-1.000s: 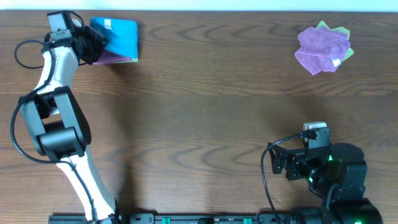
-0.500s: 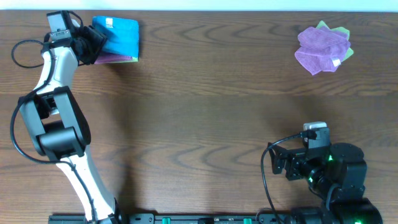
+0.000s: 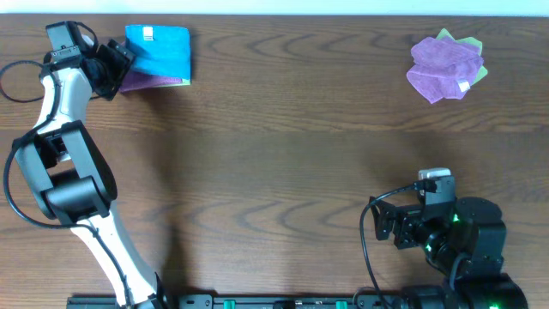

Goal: Fold the cloth

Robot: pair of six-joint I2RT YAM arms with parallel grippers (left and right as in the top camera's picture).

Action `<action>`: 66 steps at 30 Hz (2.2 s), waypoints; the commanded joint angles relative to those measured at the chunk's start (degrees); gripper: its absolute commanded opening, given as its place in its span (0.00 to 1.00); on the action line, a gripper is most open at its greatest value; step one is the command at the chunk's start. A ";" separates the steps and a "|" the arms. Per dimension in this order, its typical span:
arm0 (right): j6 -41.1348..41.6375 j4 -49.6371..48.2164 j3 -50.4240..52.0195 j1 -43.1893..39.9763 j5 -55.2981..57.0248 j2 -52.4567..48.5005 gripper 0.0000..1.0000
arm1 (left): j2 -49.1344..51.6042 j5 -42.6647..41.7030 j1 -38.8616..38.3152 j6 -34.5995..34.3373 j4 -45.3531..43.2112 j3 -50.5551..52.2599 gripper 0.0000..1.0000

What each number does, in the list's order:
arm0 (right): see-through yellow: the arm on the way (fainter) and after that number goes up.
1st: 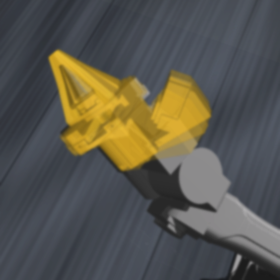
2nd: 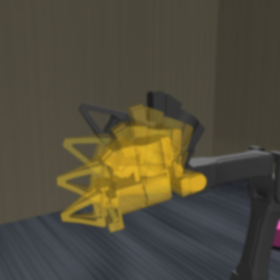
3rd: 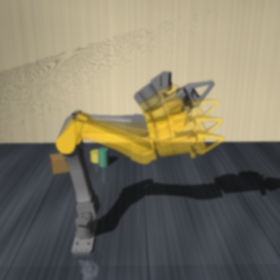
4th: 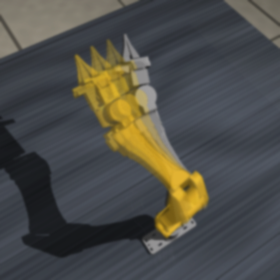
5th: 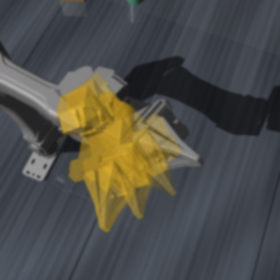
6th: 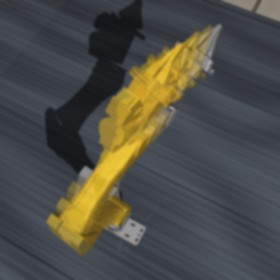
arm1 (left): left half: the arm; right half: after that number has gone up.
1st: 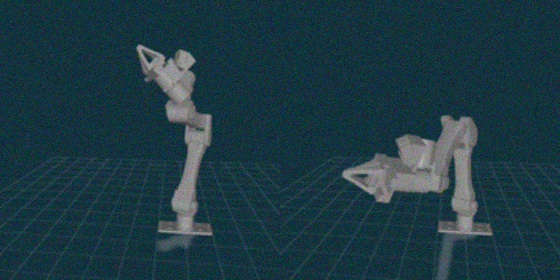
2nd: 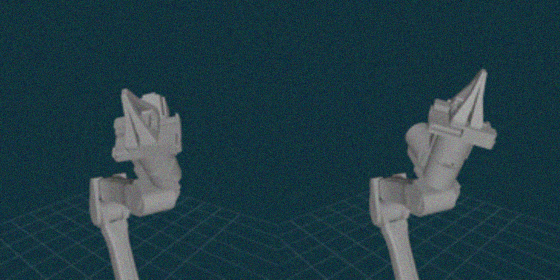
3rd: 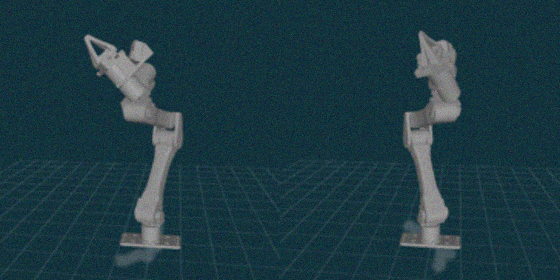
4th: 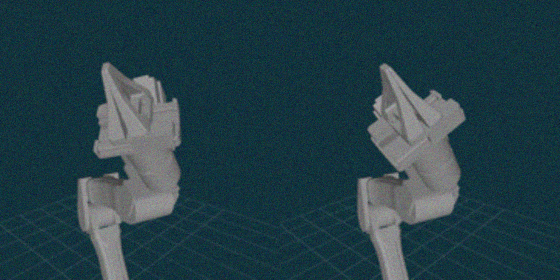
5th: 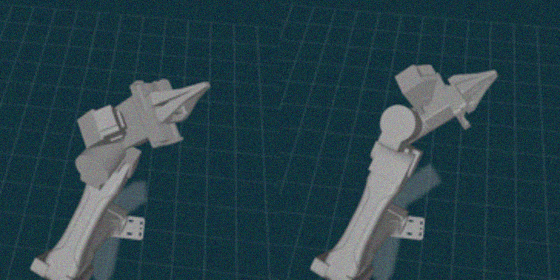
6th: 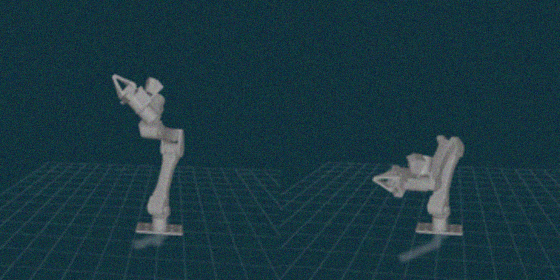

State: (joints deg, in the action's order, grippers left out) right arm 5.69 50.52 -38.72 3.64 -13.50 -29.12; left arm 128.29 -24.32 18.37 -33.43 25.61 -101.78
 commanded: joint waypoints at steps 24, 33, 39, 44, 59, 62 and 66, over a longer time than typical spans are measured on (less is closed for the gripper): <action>0.68 0.09 0.17 -0.35 -0.04 0.24 0.99 | 1.11 8.46 -8.94 19.76 29.83 -28.28 0.95; 0.68 0.11 0.17 -0.35 -0.04 0.24 0.99 | 1.11 8.39 -16.50 19.71 29.55 -28.63 0.95; 0.68 0.09 0.17 -0.35 -0.04 0.24 0.99 | 1.11 1.70 -16.90 9.29 29.46 -28.63 0.96; 0.68 0.09 0.17 -0.35 -0.04 0.24 0.99 | 1.11 -1.49 -16.76 10.69 31.26 -28.63 0.95; 0.68 0.11 0.17 -0.35 -0.04 0.24 0.99 | -1.86 1.51 -16.70 16.81 38.73 -28.61 0.96; 0.68 0.09 0.17 -0.35 -0.04 0.24 0.99 | -4.87 3.91 -16.70 17.38 38.71 -28.46 0.95; 0.68 0.11 0.17 -0.35 -0.04 0.24 0.99 | -9.11 7.08 -16.94 18.29 38.38 -27.41 0.95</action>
State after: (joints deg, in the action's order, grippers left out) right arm 5.69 50.52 -38.72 3.64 -13.50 -29.12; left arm 125.12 -21.04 1.39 -17.50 64.12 -128.62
